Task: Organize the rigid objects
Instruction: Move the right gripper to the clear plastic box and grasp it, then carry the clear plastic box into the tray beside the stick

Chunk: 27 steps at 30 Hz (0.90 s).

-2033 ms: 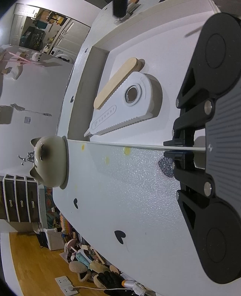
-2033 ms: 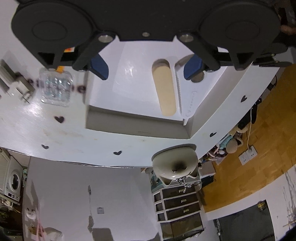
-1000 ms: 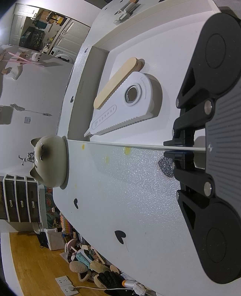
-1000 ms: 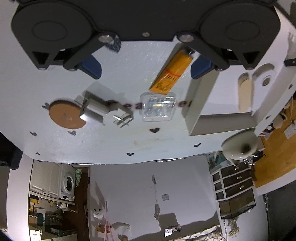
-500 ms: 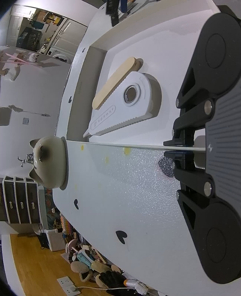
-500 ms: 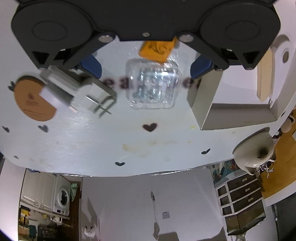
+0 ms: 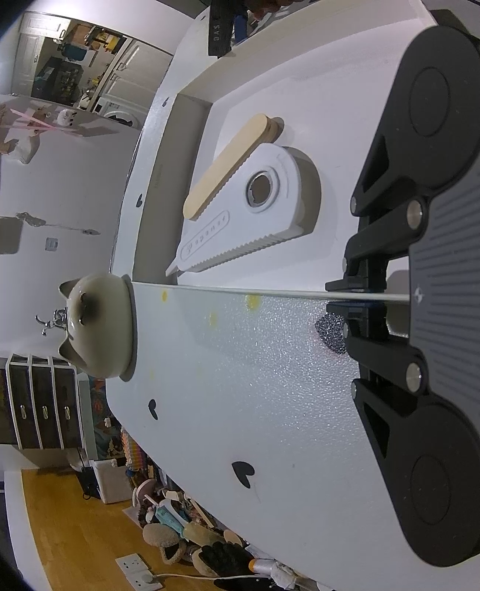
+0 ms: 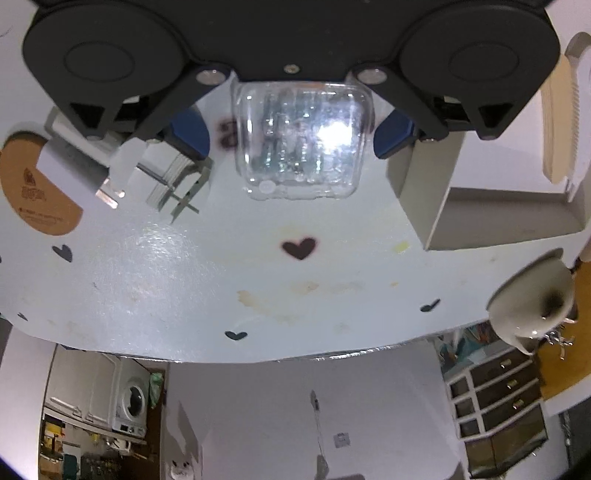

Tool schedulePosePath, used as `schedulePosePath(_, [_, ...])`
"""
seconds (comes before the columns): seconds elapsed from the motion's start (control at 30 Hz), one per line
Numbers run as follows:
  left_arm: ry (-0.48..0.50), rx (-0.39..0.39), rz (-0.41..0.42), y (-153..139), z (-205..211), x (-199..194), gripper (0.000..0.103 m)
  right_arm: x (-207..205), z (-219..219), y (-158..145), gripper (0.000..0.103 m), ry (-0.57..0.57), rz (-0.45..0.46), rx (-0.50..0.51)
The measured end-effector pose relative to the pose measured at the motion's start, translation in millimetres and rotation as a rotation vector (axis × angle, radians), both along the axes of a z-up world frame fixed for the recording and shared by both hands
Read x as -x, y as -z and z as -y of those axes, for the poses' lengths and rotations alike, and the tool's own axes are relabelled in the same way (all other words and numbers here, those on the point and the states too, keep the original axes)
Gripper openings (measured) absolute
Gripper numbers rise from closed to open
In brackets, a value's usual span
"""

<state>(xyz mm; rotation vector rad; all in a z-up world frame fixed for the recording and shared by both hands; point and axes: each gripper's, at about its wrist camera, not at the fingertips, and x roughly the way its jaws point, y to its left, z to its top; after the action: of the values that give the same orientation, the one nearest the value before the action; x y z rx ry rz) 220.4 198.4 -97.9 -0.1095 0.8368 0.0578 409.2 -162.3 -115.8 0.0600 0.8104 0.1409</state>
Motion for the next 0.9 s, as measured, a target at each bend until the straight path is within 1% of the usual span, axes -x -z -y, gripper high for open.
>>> schedulePosePath(0.07, [0.000,0.001,0.000,0,0,0,0.003,4,3,0,0.095,-0.014,0.016,-0.010])
schedulePosePath(0.1, [-0.001,0.002,0.001,0,0,0,0.003,6,5,0,0.089,-0.014,0.023,-0.004])
schedulePosePath(0.13, [-0.001,0.003,0.001,0,0,0,0.003,8,4,0,0.085,-0.023,0.031,0.031])
schedulePosePath(0.17, [-0.002,0.003,0.002,0,0,0,0.003,11,2,1,0.074,-0.032,0.041,0.072])
schedulePosePath(0.2, [-0.002,0.004,0.003,0,0,0,0.003,14,2,1,0.074,-0.040,0.050,0.092])
schedulePosePath(0.47, [-0.005,0.005,0.007,1,0,1,0.003,48,26,2,0.074,-0.103,0.064,0.088])
schedulePosePath(0.73, [-0.005,0.004,0.007,1,0,1,0.003,88,54,-1,0.073,-0.184,0.049,0.094])
schedulePosePath(0.87, [-0.006,0.005,0.007,1,0,1,0.003,89,54,-2,0.074,-0.181,0.032,0.101])
schedulePosePath(0.9, [-0.007,0.005,0.007,1,0,1,0.003,87,52,-2,0.076,-0.174,0.028,0.106])
